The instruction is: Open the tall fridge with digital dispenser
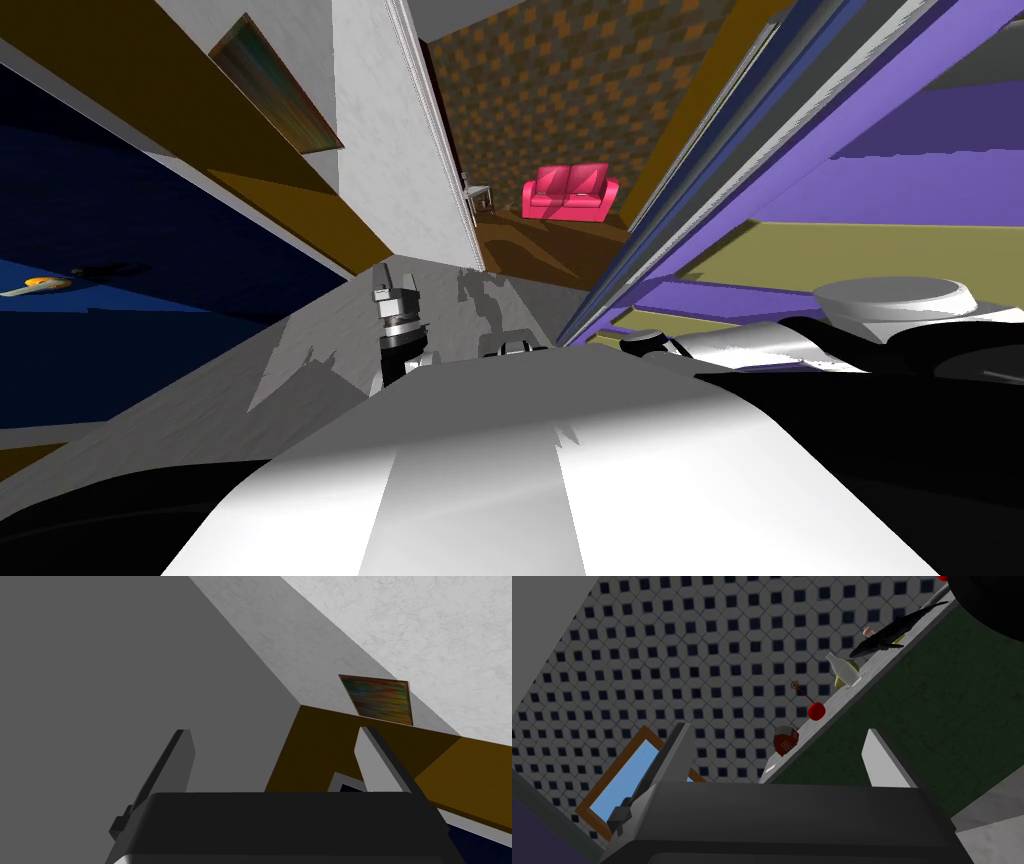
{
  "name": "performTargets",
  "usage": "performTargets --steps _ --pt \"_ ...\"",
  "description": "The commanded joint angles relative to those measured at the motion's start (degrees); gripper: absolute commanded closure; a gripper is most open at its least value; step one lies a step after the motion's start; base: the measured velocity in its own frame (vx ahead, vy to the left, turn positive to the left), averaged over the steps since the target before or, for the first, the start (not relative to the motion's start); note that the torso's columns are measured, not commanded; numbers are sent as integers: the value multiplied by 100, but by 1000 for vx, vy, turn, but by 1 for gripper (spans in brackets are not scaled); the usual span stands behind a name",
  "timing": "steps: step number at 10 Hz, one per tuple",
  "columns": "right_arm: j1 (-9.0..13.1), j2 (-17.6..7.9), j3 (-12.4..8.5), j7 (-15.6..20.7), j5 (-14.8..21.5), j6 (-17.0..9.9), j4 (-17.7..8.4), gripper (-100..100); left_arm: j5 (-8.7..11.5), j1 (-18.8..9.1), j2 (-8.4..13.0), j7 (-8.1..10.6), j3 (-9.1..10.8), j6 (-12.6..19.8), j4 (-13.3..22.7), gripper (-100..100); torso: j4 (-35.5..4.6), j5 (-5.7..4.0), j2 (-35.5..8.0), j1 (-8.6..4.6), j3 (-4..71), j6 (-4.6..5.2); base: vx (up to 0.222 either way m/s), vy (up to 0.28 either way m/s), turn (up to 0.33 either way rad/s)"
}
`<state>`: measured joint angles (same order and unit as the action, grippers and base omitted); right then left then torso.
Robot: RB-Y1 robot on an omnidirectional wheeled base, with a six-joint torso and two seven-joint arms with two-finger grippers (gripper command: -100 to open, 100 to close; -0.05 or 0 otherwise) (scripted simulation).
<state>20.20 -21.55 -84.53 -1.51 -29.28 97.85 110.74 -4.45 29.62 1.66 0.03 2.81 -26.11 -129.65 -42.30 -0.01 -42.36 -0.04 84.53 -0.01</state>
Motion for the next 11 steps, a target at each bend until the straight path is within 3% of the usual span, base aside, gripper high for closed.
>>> performTargets --steps 1,2,3,9,10,11 --pt "-6 1 -6 6 14 94 7 -100 0 0 0 0 0 0 0 0 0 1 0 4 -1 1 8 3 -3" --pt "48 -175 53 120 58 -56 21 -100 0 0 0 0 0 0 0 0 0 2 1 4 0 1 -53 57 -42" --pt "13 -72 14 46 23 45 25 -100 0 -1 -1 0 -1 0 0 0 -4 6 -13 21 -7 2 -35 37 -17" --pt "294 -910 292 564 263 -667 -13 -100 0 0 0 0 0 0 0 0 2 1 8 4 4 1 4 10 -20" --pt "263 -798 262 492 237 -567 -3 -100 0 0 0 0 0 0 0 0 2 2 7 6 3 0 4 5 -4" --pt "269 -807 273 513 247 -587 -2 0 0 0 0 0 0 0 0 0 1 0 5 3 2 1 0 0 0"
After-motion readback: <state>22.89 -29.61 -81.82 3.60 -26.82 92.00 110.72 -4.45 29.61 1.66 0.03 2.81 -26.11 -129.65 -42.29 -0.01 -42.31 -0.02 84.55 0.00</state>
